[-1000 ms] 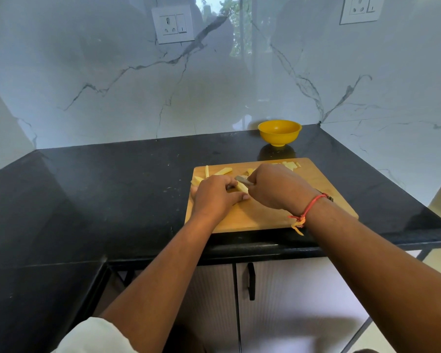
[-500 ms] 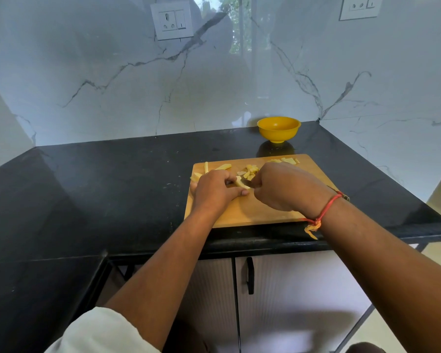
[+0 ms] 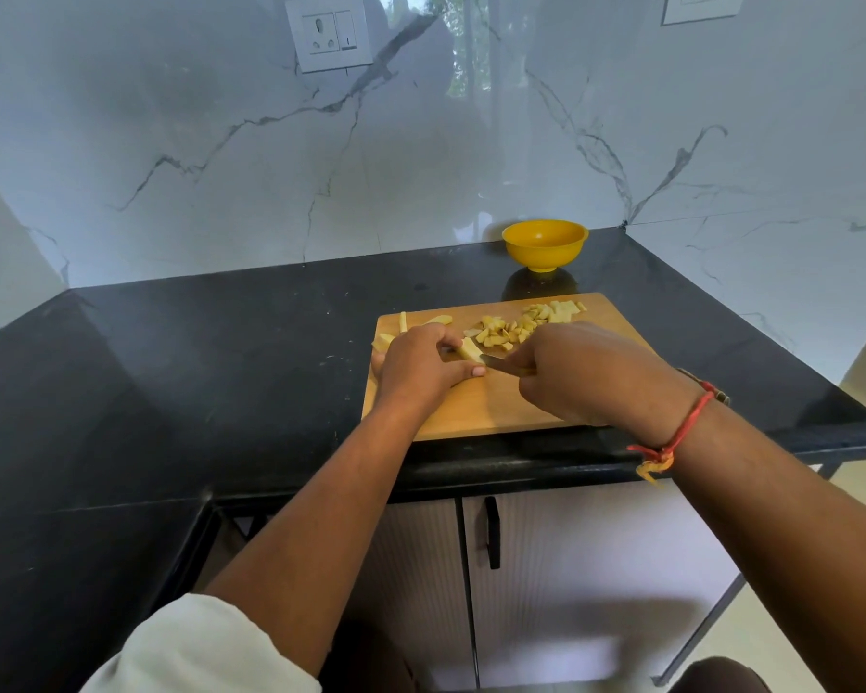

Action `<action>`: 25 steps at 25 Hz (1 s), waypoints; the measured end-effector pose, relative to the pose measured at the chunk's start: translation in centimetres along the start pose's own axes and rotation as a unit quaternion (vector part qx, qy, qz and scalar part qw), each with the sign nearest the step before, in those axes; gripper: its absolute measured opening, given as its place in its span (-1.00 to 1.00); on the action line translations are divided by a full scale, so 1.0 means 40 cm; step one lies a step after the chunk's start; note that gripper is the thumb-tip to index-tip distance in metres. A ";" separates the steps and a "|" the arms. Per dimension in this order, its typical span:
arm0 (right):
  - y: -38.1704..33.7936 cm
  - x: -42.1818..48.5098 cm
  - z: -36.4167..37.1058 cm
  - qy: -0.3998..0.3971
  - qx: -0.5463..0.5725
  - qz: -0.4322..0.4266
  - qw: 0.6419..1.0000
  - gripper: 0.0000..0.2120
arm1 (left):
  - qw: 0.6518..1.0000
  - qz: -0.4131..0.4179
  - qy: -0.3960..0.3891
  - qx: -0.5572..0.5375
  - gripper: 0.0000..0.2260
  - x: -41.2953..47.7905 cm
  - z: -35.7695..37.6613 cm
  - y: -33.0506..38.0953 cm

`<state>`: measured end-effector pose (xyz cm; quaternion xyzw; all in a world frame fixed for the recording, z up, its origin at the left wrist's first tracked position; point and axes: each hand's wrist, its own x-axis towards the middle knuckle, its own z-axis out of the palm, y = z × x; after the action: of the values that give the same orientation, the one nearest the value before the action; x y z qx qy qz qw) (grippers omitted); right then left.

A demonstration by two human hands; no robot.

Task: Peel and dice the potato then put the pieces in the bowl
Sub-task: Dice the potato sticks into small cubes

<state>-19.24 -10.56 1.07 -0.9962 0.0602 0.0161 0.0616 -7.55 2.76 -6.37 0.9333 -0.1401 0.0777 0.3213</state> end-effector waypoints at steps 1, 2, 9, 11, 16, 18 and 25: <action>0.003 -0.005 -0.003 -0.002 -0.001 0.002 1.000 -0.68 | 1.000 0.001 0.000 0.001 -0.59 0.000 -0.001 0.001; 0.007 -0.012 -0.006 -0.004 -0.002 0.001 1.000 -0.68 | 1.000 0.002 -0.002 0.002 -0.58 0.000 0.000 0.002; 0.028 -0.062 -0.006 -0.014 -0.021 -0.005 1.000 -0.58 | 0.999 0.012 -0.026 0.016 -0.54 0.003 -0.001 0.002; 0.043 -0.074 -0.003 0.002 -0.013 -0.002 1.000 -0.50 | 0.998 0.018 -0.050 0.022 -0.55 0.003 -0.010 0.003; 0.084 -0.059 0.050 0.110 0.099 0.016 0.989 -0.54 | 0.983 0.106 -0.129 0.072 -0.59 0.024 -0.049 0.012; 0.082 -0.028 0.089 0.112 0.160 0.027 0.980 -0.56 | 0.971 0.147 -0.153 0.106 -0.60 0.040 -0.054 0.019; 0.096 0.037 0.149 0.181 0.242 0.062 0.951 -0.58 | 0.957 0.189 -0.173 0.135 -0.73 0.070 -0.057 0.033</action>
<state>-18.38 -13.77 -5.35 -0.9319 0.1344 -0.1754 0.2877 -5.42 2.59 -3.18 0.9237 -0.3556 -0.0074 0.1423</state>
